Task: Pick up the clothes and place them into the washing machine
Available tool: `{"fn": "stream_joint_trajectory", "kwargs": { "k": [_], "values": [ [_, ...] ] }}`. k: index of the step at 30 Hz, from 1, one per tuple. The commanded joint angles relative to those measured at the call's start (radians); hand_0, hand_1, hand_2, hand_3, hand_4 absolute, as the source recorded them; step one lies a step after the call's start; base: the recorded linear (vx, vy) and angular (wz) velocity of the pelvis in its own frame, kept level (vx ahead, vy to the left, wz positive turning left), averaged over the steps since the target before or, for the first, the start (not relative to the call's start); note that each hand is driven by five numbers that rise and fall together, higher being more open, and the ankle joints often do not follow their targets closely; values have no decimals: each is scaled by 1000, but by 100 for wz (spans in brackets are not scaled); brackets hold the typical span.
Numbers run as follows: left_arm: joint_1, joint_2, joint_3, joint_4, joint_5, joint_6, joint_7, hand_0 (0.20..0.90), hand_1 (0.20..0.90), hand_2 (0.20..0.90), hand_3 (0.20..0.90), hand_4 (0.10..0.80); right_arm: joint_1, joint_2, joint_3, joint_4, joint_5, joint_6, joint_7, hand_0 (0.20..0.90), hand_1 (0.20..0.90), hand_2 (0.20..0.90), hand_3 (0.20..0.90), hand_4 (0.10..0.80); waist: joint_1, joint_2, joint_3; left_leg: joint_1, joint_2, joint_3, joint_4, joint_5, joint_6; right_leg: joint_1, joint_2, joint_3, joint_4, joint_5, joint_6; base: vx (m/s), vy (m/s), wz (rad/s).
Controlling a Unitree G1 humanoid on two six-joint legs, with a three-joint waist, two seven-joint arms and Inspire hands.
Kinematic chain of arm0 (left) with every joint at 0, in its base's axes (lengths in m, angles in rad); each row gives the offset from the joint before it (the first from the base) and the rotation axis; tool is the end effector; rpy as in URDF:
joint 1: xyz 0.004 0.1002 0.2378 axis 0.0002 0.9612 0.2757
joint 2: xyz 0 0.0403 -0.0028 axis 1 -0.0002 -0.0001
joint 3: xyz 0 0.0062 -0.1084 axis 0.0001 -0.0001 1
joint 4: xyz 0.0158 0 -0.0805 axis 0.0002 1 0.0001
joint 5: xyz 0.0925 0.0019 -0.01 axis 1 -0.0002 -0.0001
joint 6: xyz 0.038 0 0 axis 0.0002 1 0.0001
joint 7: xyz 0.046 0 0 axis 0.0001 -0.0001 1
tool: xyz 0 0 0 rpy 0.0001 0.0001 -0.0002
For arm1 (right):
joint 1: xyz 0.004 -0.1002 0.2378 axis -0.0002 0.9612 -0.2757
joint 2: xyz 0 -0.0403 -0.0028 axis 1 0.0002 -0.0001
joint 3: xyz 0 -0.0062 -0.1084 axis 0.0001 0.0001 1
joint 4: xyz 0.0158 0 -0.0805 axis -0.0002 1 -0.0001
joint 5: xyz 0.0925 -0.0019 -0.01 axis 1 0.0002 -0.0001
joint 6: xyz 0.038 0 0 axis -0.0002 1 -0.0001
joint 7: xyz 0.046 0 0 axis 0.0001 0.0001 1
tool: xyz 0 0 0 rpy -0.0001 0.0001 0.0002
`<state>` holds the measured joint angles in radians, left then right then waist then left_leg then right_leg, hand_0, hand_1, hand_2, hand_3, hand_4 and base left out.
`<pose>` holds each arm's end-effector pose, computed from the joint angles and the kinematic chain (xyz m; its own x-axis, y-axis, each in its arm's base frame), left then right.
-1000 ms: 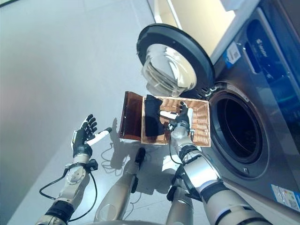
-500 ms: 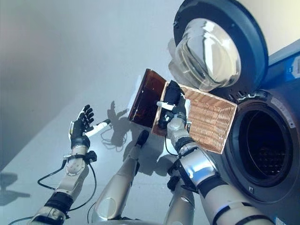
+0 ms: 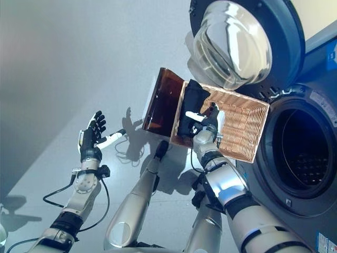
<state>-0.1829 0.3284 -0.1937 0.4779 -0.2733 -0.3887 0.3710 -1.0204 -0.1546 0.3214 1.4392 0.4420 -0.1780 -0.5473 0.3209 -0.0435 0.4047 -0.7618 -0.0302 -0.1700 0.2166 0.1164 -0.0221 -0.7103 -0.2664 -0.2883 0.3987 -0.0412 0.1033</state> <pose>0.2222 0.1959 0.0142 0.9612 0.2631 0.0824 -0.2693 0.9601 0.0751 0.3420 -0.1386 0.0771 0.8680 -0.4600 -0.1868 0.4217 0.8817 -0.2118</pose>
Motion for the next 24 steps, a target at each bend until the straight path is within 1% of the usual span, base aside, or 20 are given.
{"fn": "stream_joint_trajectory", "kwargs": {
  "k": [1, 3, 4, 6, 14, 16, 17, 18, 19, 20, 24],
  "values": [
    [13, 37, 32, -157, 23, -89, 43, 900, 900, 900, 900, 800, -75, -45, 15, -43, 28, -79, -38, 900, 900, 900, 900, 800, 21, 17, 20, -48, -33, 47, 36, -107, -31, 44, 1, 10, -24, -16, -16, 16, -99, 5],
    [7, 38, 35, -160, 26, -90, 48, 900, 900, 900, 900, 800, -80, -45, 17, -49, 38, -86, -35, 900, 900, 900, 900, 800, 24, 9, 24, -58, -34, 43, 36, -104, -34, 36, 3, 4, -17, -21, -18, 22, -94, 12],
    [-1, 38, 38, -155, 26, -89, 52, 900, 900, 900, 900, 800, -78, -42, 15, -54, 51, -92, -29, 900, 900, 900, 900, 800, 30, -4, 25, -63, -32, 35, 29, -99, -38, 34, 4, -7, -14, -27, -18, 46, -103, 21],
    [-9, 37, 36, -152, 26, -89, 54, 900, 900, 900, 900, 800, -90, -45, 17, -53, 64, -93, -24, 900, 900, 900, 900, 800, 39, -18, 27, -67, -34, 27, 12, -93, -41, 32, 6, -21, -11, -32, -17, 65, -132, 22],
    [-15, 45, 45, -148, 25, -92, 61, 900, 900, 900, 900, 800, -129, -45, 12, -39, 79, -98, -23, 900, 900, 900, 900, 800, 56, -16, 37, -86, -42, 14, 12, -91, -40, 22, 8, -34, 6, -47, -20, 19, -27, 14],
    [-13, 41, 49, -149, 22, -94, 64, 900, 900, 900, 900, 800, -146, -48, 9, -26, 78, -91, -19, 900, 900, 900, 900, 800, 65, -8, 41, -94, -45, 10, 17, -94, -37, 15, 4, -37, 16, -52, -19, 0, 0, 0],
    [-14, 41, 49, -150, 22, -93, 64, 900, 900, 900, 900, 800, -148, -48, 9, -25, 78, -91, -19, 801, 801, 801, 801, 729, 65, -8, 42, -94, -45, 10, 17, -94, -37, 14, 4, -37, 17, -53, -19, 0, 0, 0],
    [-14, 40, 51, -152, 22, -96, 66, 900, 900, 900, 900, 800, -161, -55, 8, -23, 72, -88, -22, 340, 340, 340, 340, 400, 67, -5, 45, -99, -46, 7, 22, -95, -36, 13, 4, -34, 17, -54, -20, 0, 0, 0],
    [-15, 40, 51, -152, 22, -96, 66, 900, 900, 900, 900, 800, -162, -55, 7, -23, 72, -88, -22, 252, 252, 252, 252, 337, 67, -5, 45, -99, -46, 7, 22, -95, -36, 12, 4, -34, 17, -54, -20, 0, 0, 0],
    [-15, 37, 49, -150, 20, -97, 65, 900, 900, 900, 900, 800, -164, -57, 7, -23, 69, -88, -24, 200, 200, 200, 200, 300, 68, -5, 46, -100, -46, 8, 22, -96, -35, 13, 3, -35, 15, -53, -19, 0, 0, 0],
    [-11, 32, 35, -147, 22, -95, 64, 900, 900, 900, 900, 800, -164, -59, 4, -22, 58, -84, -29, 200, 200, 200, 200, 300, 71, -5, 49, -102, -47, 13, 29, -99, -32, 16, 2, -37, 16, -53, -17, 9, 2, 1]
  ]
}}
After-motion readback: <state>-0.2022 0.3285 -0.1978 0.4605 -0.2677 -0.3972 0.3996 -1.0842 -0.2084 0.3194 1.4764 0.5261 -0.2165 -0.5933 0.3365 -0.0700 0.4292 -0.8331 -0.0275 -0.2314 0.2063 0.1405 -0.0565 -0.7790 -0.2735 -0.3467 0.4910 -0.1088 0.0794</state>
